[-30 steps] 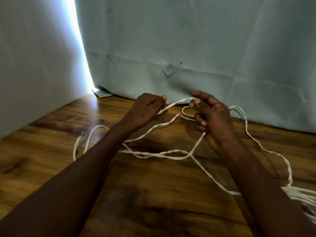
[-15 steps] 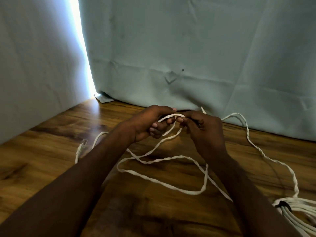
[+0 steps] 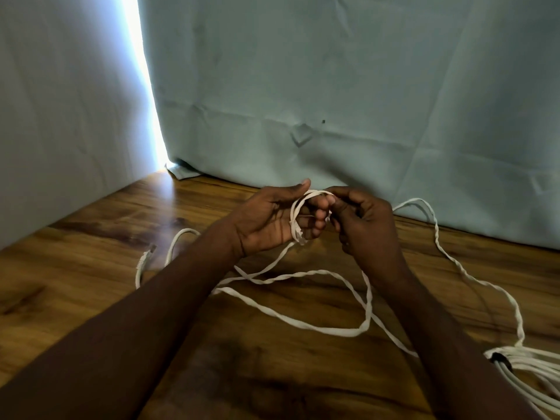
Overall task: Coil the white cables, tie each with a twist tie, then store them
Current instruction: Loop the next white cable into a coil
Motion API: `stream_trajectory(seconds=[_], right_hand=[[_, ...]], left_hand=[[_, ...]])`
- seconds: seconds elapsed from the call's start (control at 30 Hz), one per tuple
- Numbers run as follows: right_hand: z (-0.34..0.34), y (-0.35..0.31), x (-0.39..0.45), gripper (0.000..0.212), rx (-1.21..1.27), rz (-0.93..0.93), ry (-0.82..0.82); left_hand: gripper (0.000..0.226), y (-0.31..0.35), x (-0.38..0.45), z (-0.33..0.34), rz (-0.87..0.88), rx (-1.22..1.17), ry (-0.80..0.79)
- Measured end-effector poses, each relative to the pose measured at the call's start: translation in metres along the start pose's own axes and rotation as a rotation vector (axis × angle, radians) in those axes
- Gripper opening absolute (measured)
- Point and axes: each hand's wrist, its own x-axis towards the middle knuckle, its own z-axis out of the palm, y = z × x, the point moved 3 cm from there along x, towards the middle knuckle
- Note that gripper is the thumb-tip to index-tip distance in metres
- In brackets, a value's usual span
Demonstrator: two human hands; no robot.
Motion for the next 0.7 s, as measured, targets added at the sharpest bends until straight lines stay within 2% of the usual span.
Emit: stream_trajectory(seconds=[0.07, 0.2, 0.27, 0.33, 0.43, 0.5, 0.6, 0.7], right_hand=[[-0.001, 0.000, 0.000, 0.015, -0.020, -0.004, 0.014], [-0.002, -0.005, -0.002, 0.009, -0.013, 0.009, 0.011], [0.002, -0.010, -0.006, 0.008, -0.002, 0.037, -0.080], [0.008, -0.013, -0.010, 0.011, 0.007, 0.098, -0.223], [0.015, -0.013, -0.015, 0.018, -0.063, 0.150, -0.345], [0.016, -0.013, -0.016, 0.025, -0.043, 0.183, -0.337], [0.010, -0.014, -0.015, 0.035, 0.119, 0.274, -0.293], [0.004, -0.014, -0.010, 0.035, 0.219, 0.320, -0.242]], left_hand=[[0.050, -0.002, 0.004, 0.001, 0.012, -0.017, 0.073], [0.045, 0.000, 0.010, -0.013, 0.164, -0.080, 0.360], [0.043, 0.005, 0.009, -0.023, 0.248, -0.146, 0.434], [0.040, 0.010, 0.006, -0.030, 0.298, -0.186, 0.441], [0.043, 0.016, 0.001, -0.029, 0.276, 0.013, 0.414], [0.044, 0.018, -0.001, -0.020, 0.245, 0.170, 0.389], [0.043, 0.017, -0.003, -0.008, 0.247, 0.395, 0.329], [0.044, 0.015, -0.007, -0.003, 0.236, 0.649, 0.283]])
